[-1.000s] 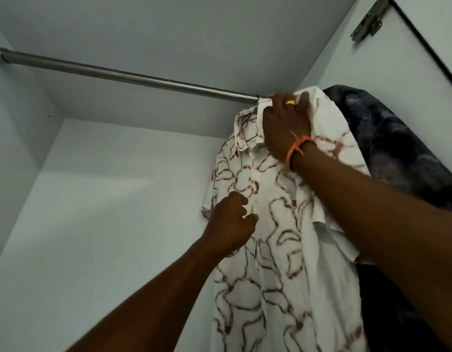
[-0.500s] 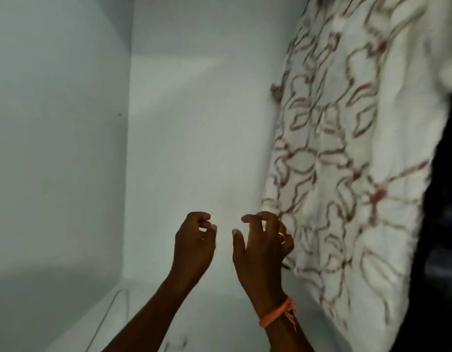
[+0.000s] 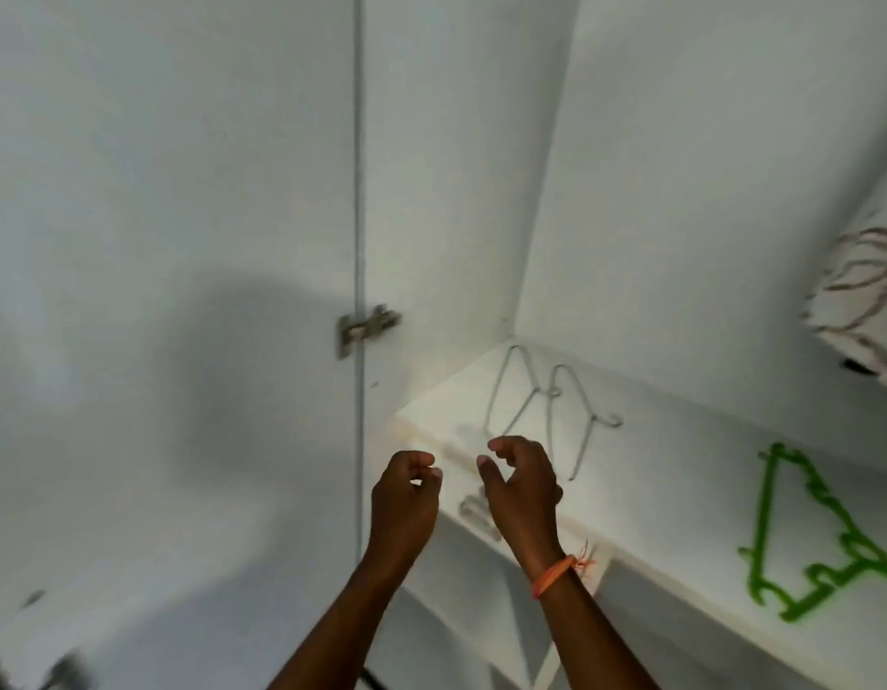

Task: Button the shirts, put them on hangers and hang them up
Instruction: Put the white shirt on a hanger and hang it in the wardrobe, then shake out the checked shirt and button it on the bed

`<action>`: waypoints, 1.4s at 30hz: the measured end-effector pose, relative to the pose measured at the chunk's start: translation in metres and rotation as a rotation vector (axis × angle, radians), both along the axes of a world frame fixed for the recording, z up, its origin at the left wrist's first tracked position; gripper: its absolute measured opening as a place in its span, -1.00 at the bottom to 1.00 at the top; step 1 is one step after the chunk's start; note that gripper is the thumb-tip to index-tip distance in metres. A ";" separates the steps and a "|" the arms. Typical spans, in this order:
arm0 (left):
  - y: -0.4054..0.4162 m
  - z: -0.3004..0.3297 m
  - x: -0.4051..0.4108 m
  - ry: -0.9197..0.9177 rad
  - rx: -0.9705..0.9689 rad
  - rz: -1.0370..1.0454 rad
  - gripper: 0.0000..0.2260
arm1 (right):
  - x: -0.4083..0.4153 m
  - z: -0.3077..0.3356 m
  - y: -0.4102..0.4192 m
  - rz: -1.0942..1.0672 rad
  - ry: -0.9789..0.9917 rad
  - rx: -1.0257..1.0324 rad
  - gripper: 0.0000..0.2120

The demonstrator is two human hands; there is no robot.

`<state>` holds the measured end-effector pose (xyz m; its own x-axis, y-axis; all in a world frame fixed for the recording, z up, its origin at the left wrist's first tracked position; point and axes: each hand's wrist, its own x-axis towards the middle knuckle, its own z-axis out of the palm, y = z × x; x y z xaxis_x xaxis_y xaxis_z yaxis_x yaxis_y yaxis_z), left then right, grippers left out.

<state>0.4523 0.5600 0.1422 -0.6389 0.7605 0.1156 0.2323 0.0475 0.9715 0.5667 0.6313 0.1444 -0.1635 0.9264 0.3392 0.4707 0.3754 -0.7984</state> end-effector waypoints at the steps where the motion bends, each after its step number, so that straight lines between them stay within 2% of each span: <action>1: -0.028 -0.007 -0.016 -0.004 -0.019 0.032 -0.89 | -0.022 -0.006 -0.025 0.056 0.061 -0.013 -0.87; 6: -0.167 -0.018 -0.086 0.010 -0.034 0.179 -0.91 | -0.116 -0.019 -0.160 0.265 0.357 -0.184 -0.90; 8: -0.231 -0.019 -0.109 0.080 -0.032 0.181 -0.92 | -0.148 -0.023 -0.220 0.362 0.441 -0.215 -0.92; 9: -0.263 -0.018 -0.118 0.123 -0.031 0.171 -0.92 | -0.162 -0.024 -0.250 0.405 0.470 -0.212 -0.86; 12: -0.347 -0.018 -0.148 0.167 -0.014 0.221 -0.90 | -0.205 -0.026 -0.328 0.545 0.501 -0.237 -0.80; 16: -0.437 -0.019 -0.191 0.061 -0.040 0.458 -0.90 | -0.264 -0.032 -0.406 0.713 0.480 -0.393 -0.76; 24: -0.604 -0.050 -0.317 -0.157 -0.076 0.917 -0.92 | -0.416 -0.065 -0.537 0.930 0.306 -0.635 -0.74; 31: -0.759 -0.087 -0.435 -0.345 -0.140 1.161 -0.92 | -0.573 -0.101 -0.665 1.098 -0.017 -0.779 -0.69; 36: -0.869 -0.089 -0.508 -0.407 -0.094 1.362 -0.87 | -0.677 -0.101 -0.779 1.321 -0.222 -0.778 -0.75; 42: -1.007 -0.111 -0.588 -0.456 -0.016 1.546 -0.85 | -0.777 -0.111 -0.934 1.485 -0.312 -0.807 -0.77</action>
<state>-0.1352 -0.4473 0.0312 -0.7343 -0.6136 -0.2904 -0.3388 -0.0396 0.9400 -0.2108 -0.3023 0.0330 -0.9373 -0.1605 -0.3094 0.2804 0.1800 -0.9429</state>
